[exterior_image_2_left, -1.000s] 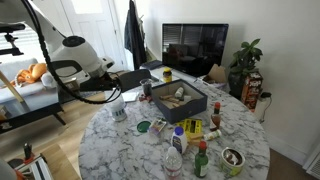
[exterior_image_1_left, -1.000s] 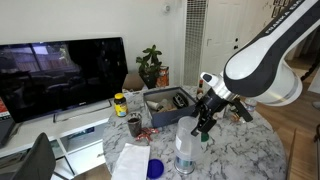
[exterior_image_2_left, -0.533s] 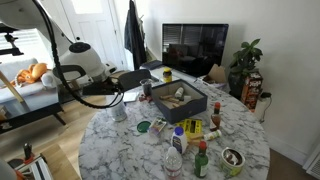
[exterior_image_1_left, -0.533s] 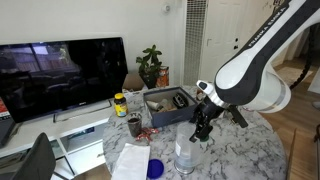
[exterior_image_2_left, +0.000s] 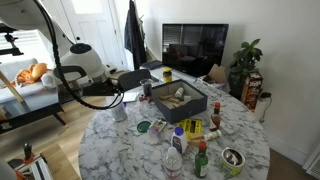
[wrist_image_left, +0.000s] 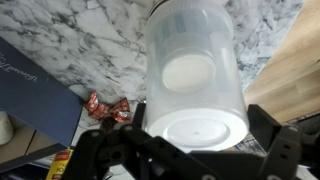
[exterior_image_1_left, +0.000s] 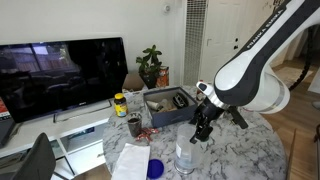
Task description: Turn the silver cup over and turn the plastic cup over and then put it on the silver cup
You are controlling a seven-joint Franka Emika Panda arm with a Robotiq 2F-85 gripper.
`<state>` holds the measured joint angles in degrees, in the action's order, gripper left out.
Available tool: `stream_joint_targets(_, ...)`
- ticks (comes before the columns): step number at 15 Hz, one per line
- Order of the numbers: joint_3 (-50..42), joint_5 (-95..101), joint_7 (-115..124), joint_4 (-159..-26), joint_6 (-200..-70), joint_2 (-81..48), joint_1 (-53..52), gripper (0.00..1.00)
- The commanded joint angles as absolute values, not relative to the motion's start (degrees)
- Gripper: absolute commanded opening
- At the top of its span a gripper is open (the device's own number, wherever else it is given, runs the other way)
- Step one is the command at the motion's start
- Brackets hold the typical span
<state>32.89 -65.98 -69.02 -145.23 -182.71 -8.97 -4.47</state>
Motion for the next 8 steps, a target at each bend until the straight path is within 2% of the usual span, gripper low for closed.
stream_joint_targets(1,31.04,-64.67,-64.04,-147.54,-176.76,-8.0,-4.59,1.0)
stream_joint_targets(8,28.91,-64.12,-60.1,-147.44,-170.76,-9.32,-3.49,1.0)
